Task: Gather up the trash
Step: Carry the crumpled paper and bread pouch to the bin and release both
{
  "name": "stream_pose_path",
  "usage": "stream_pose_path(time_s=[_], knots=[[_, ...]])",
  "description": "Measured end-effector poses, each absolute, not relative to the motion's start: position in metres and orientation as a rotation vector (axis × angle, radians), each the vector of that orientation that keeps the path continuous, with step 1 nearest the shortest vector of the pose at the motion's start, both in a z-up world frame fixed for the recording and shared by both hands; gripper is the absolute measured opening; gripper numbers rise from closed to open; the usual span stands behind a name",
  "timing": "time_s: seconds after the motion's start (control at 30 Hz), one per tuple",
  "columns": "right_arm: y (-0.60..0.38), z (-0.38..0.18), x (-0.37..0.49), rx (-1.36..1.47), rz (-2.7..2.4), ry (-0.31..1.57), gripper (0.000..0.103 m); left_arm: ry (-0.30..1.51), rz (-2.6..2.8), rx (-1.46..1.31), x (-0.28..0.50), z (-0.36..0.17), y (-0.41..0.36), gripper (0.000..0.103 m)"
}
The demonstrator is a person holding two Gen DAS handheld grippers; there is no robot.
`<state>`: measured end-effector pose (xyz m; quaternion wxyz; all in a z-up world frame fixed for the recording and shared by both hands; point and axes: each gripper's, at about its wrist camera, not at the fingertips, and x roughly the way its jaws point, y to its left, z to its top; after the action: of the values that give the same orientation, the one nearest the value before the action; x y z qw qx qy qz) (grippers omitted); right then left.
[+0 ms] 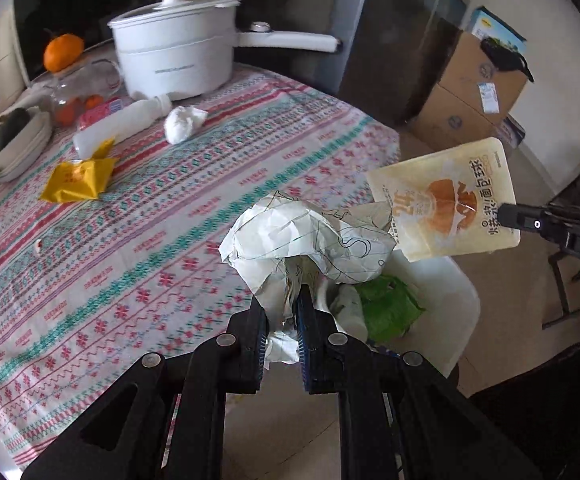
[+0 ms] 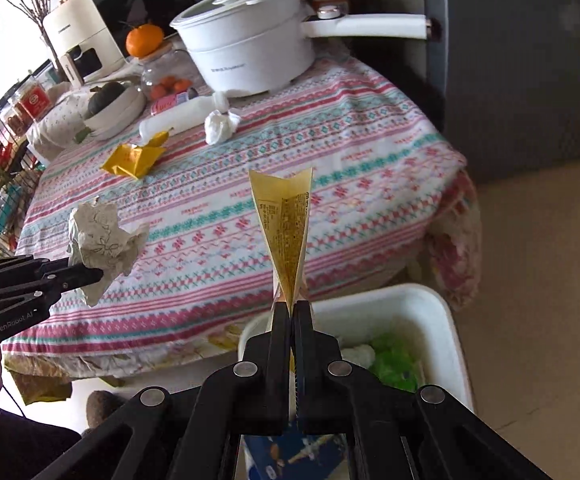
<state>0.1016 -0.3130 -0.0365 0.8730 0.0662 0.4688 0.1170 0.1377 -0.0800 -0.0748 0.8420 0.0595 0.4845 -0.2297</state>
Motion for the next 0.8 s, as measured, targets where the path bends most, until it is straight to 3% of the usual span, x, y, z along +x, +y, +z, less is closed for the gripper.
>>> stream_pose_path(time_s=[0.53,0.67,0.8], knots=[[-0.388,-0.071,0.082,0.217,0.114,1.077,0.001,1.12,-0.644,0.286,0.129,-0.144,-0.198,0.016],[-0.392,-0.078,0.082,0.22,0.111,1.103,0.001,1.113,-0.64,0.3,0.131,-0.153,-0.206,0.03],[-0.393,-0.084,0.083,0.211,0.104,1.129,0.002,1.105,-0.633,0.287,0.13,-0.151,-0.206,0.06]])
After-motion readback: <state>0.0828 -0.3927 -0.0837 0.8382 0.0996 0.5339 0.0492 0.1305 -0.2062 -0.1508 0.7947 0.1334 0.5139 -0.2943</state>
